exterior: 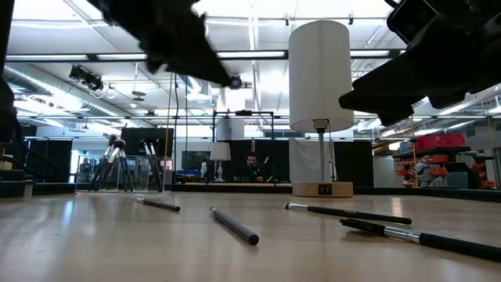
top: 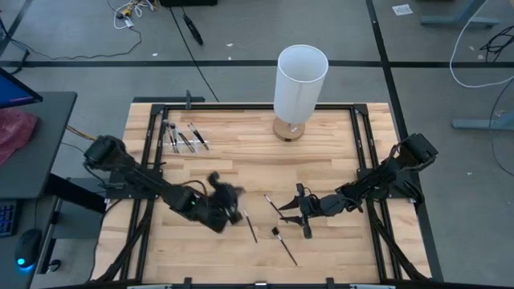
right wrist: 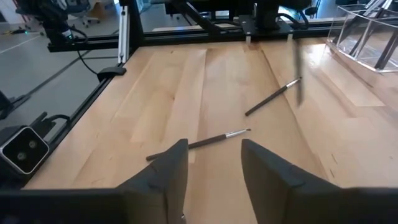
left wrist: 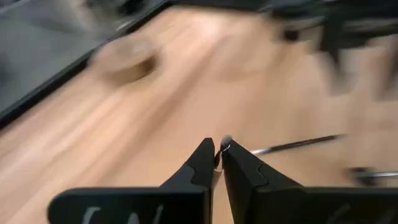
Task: Put items in baskets/containers
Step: Put the black eyeshadow brush into the transparent organizer
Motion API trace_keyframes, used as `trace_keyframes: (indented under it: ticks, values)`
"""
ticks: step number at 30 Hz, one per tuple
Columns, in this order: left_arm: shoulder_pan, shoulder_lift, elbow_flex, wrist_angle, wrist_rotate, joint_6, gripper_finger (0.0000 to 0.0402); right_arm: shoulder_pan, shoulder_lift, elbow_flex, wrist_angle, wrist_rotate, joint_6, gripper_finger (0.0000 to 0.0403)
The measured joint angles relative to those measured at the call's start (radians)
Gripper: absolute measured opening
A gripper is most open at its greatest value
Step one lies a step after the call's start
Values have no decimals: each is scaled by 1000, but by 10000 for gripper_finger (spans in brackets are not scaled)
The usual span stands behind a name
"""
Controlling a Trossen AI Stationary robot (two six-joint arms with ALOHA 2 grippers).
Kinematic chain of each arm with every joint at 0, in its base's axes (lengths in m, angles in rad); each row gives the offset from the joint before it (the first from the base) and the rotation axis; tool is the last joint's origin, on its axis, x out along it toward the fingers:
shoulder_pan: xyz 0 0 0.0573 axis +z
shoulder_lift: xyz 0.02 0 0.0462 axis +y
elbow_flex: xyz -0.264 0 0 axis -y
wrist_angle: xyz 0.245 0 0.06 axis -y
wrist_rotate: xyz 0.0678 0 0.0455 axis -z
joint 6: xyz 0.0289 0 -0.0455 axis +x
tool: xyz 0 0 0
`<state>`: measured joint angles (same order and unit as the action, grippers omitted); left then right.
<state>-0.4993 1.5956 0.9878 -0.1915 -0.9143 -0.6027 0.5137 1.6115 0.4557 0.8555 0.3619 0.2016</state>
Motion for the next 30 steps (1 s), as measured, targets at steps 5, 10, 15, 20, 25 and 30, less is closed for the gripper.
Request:
trace_keyframes:
  ticks: [5,10,15,20,25,30]
  values:
    - [37,-140,0,-492,-71,-361,24,0,0,0,0,-3,0,143]
    - [109,-272,0,-883,-72,-631,16,0,0,0,2,-3,0,137]
    - [225,-404,0,-1091,-36,-711,20,0,0,0,2,-3,0,137]
    - [364,-522,0,-1137,-35,-668,17,0,0,0,2,-3,0,137]
    - [498,-591,0,-1134,-33,-594,18,0,0,0,2,-3,0,136]
    - [598,-603,0,-1091,-20,-510,17,0,0,0,2,-3,0,136]
